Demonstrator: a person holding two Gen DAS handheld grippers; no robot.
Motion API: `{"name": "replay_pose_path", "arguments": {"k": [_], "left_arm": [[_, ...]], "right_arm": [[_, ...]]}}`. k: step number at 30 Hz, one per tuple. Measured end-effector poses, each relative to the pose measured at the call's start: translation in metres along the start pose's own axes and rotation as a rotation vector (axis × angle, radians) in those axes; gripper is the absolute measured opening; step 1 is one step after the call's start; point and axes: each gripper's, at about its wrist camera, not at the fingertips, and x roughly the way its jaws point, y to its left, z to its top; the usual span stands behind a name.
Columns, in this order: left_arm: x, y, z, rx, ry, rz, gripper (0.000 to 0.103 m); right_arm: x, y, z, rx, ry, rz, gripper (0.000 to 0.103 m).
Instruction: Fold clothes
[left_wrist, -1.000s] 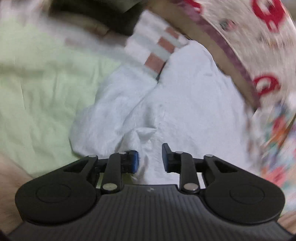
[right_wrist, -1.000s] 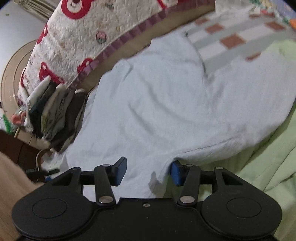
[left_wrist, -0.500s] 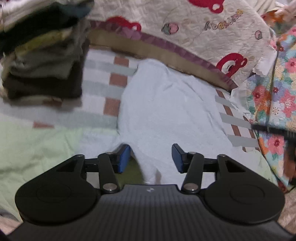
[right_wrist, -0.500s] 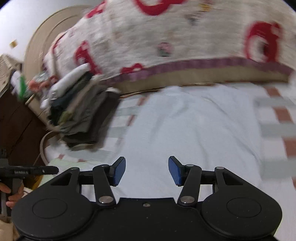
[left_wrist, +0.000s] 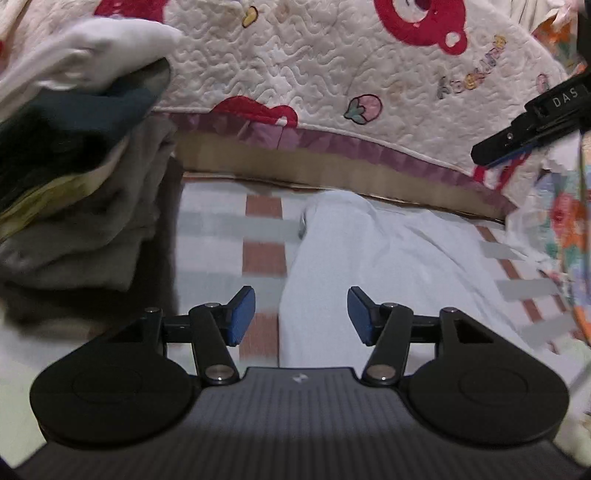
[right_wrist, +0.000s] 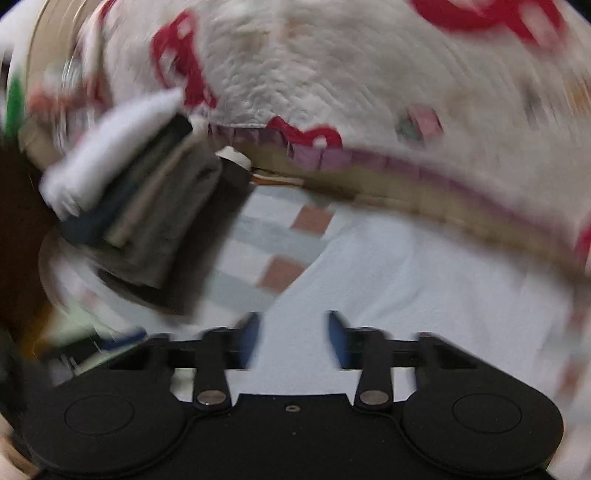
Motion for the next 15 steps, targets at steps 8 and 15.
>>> {"name": "replay_pose_path", "arguments": {"k": [8, 15], "left_arm": [[0.095, 0.036, -0.020, -0.134, 0.075, -0.096, 0.051], [0.126, 0.035, -0.033, -0.093, 0.114, -0.211, 0.045]], "right_arm": [[0.104, -0.028, 0.019, -0.024, 0.078, 0.045, 0.008], [0.168, -0.051, 0.036, 0.033, 0.124, 0.045, 0.029]]}}
